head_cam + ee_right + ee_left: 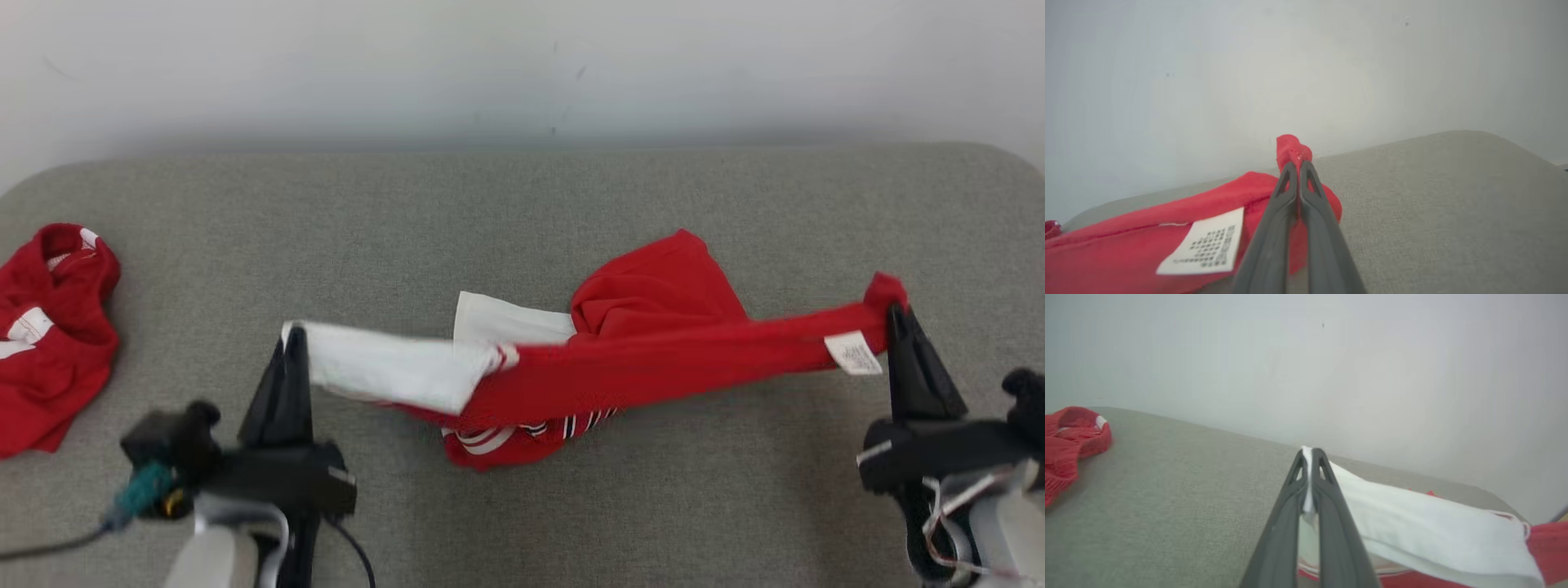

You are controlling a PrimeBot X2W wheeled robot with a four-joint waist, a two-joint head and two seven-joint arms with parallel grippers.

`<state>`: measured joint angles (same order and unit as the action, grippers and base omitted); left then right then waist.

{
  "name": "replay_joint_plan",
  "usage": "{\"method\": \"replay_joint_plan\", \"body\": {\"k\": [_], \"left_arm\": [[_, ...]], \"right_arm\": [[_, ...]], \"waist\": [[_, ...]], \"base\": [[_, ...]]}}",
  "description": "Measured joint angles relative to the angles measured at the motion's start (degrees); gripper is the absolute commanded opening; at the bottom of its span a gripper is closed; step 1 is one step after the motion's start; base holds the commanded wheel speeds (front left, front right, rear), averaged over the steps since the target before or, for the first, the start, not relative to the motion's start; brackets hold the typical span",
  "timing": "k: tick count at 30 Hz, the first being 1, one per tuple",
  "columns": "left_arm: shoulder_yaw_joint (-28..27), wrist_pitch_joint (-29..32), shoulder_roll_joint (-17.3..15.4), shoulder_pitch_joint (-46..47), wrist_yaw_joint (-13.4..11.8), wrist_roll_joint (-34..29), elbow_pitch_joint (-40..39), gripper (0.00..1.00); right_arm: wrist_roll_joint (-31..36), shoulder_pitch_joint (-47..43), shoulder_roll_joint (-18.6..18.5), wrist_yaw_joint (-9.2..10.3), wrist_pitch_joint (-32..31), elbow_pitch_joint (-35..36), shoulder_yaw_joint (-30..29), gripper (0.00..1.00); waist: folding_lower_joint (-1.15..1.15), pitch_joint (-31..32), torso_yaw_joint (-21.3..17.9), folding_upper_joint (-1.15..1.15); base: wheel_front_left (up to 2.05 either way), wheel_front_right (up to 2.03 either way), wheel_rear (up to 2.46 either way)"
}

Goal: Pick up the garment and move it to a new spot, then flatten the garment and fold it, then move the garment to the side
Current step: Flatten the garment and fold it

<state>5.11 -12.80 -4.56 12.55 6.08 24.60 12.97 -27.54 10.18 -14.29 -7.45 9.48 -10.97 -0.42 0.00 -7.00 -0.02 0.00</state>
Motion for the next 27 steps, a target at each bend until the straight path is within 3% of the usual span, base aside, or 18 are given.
{"method": "replay_joint_plan", "body": {"k": [4,11,16,22,27], "left_arm": [[0.5,6.3,-1.8,14.1,0.6,3.3,2.7,0.0],[1.2,16.6,-4.5,43.9,1.0,5.8,11.1,0.0],[2.7,20.4,-5.7,66.2,0.4,3.2,18.5,0.0],[4.3,18.0,-4.7,90.5,0.0,0.6,30.0,0.0],[4.8,14.2,-4.5,100.6,-0.2,-0.8,37.2,0.0]], "right_arm": [[-1.0,12.0,-1.9,0.0,-3.5,-3.8,2.1,0.0],[-6.3,40.6,-2.8,0.0,-9.8,-15.3,2.5,0.0],[-7.8,61.6,-3.2,0.0,-11.8,-22.7,2.3,0.0],[-5.4,84.1,-3.4,0.0,-9.4,-34.8,-0.1,0.0],[-3.6,92.9,-2.6,0.0,-5.0,-41.3,-0.5,0.0]], "waist": [[0.01,-2.2,-0.5,0.0],[0.02,-8.8,-1.5,0.01],[0.02,-15.0,-2.0,0.01],[0.02,-23.1,-3.1,0.01],[0.03,-27.2,-4.1,0.02]], "base": [[0.0,0.0,0.0],[0.0,0.0,0.0],[0.0,0.0,0.0],[0.0,0.0,0.0],[0.0,0.0,0.0]]}}
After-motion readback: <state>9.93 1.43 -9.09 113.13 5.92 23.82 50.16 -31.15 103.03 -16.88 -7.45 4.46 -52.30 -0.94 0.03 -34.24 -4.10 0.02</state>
